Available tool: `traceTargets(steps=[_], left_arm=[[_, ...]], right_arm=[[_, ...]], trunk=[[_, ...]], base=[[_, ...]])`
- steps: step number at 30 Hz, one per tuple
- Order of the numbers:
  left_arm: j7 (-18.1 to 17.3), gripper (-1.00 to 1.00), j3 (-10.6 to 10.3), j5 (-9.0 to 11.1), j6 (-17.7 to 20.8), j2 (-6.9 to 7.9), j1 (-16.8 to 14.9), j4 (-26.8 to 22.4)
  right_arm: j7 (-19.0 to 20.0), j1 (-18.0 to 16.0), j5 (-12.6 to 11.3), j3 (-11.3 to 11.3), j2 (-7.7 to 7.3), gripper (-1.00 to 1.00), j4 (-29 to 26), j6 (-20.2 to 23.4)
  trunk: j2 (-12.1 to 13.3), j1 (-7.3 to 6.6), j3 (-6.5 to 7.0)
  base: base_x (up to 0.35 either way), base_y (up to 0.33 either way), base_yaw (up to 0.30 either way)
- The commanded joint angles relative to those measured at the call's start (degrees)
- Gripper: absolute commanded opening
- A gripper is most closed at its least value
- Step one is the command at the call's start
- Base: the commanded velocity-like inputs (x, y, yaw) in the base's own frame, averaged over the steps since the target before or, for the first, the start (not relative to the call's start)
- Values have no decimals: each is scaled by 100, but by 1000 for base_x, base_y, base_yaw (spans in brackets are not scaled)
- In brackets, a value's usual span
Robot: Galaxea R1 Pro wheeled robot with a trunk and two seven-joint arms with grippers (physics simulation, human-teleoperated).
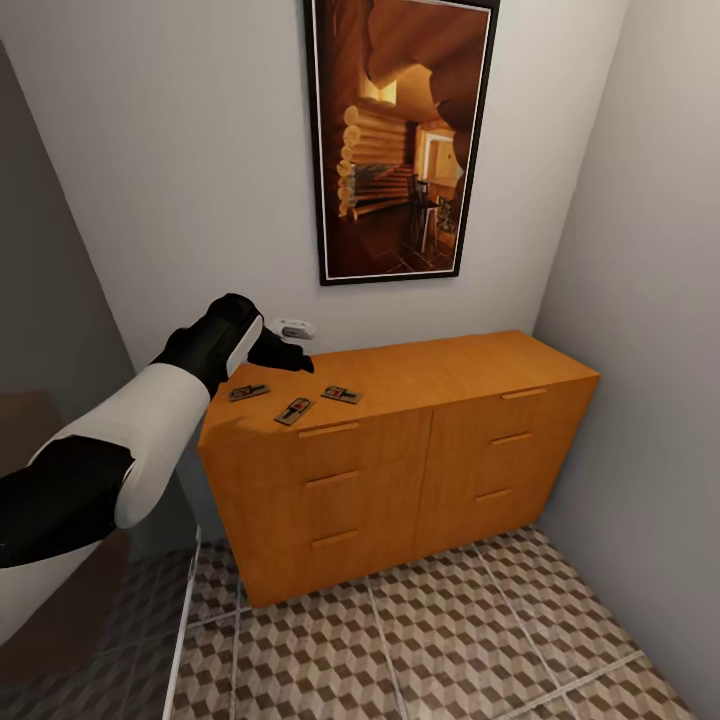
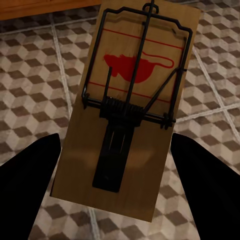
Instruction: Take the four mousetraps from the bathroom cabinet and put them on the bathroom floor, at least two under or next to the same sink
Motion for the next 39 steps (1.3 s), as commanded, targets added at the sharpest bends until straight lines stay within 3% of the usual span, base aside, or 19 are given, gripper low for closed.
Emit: traceTargets(steps=[1, 27, 39], left_arm=[[-2, 100, -26, 15, 19, 3, 13, -4], [-10, 100, -35, 15, 15, 1, 73, 52], [-11, 100, -35, 15, 7, 1, 74, 82]], right_arm=[[-15, -3, 2, 16, 0, -100, 3, -15], [-13, -3, 2, 17, 0, -100, 3, -15], [-8, -3, 2, 16, 0, -100, 3, -15]], trunk=[[-3, 0, -6], [-3, 0, 9], [-3, 0, 14]], base=[[0, 2, 0], [52, 100, -40], [245, 0, -66]])
